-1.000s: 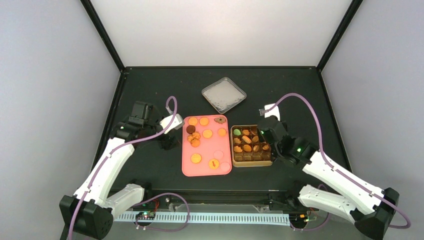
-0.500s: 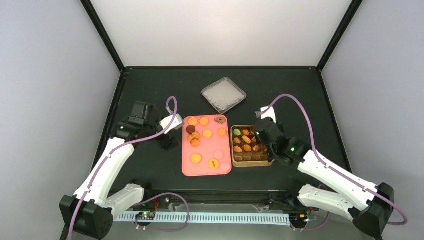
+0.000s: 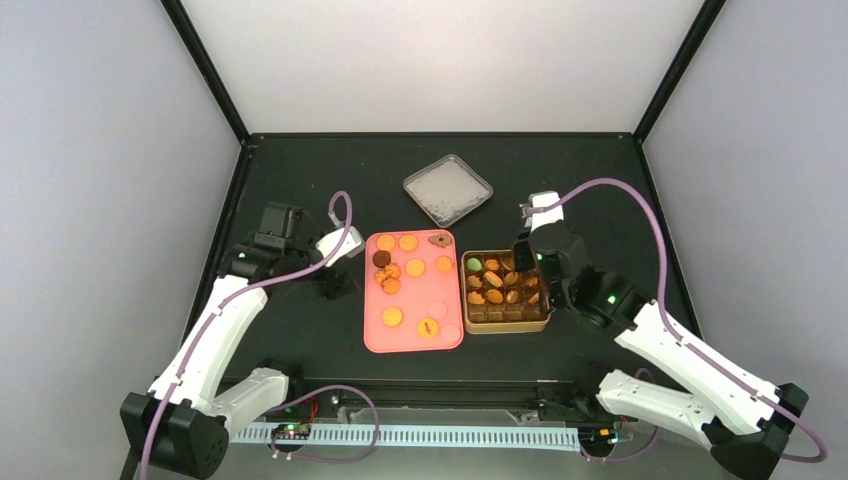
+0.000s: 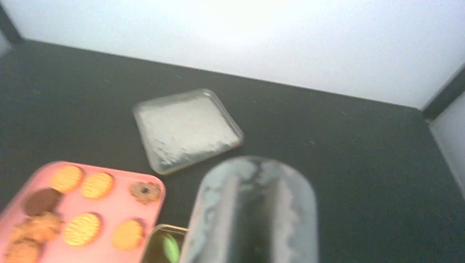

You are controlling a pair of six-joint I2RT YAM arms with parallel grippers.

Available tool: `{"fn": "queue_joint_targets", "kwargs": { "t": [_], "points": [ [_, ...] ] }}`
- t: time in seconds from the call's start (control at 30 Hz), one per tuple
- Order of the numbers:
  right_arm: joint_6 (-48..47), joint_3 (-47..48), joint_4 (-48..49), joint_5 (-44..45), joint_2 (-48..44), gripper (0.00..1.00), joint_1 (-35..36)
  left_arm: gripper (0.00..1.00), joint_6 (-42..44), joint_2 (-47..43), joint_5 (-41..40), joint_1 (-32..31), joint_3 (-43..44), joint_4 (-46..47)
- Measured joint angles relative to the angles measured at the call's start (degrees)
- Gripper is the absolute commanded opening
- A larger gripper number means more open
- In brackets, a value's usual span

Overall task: Pack the cookies
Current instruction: Place the fake cookies in the empty pocket of the box, then pick up the fake cookies from the plate.

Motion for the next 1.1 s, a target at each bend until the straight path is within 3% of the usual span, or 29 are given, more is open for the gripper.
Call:
{"fn": "queue_joint_targets", "kwargs": {
  "t": [0.23,0.43,0.73,1.1],
  "points": [
    [-2.69,1.40,7.65,-9.94,1.36,0.38,1.57,0.80,-0.24,0.24,-0.61,8.81,1.36,-0.70],
    [-5.75,1.40,19.23,-18.91,11.06,0.38,6.64,0.80,-0.24,0.24,-0.61,16.00,3.43,-1.03],
    [-7.30,4.07,35.95,-29.59,27.30,0.38,7.50,0.81,-0.31,0.13,-0.46,17.07,3.43,-2.19],
    [-8.81,12.46,43.41,-34.58,42.12,0.39,7.50,0.81,-0.48,0.13,1.42,17.11,2.91,-2.34]
  ]
}}
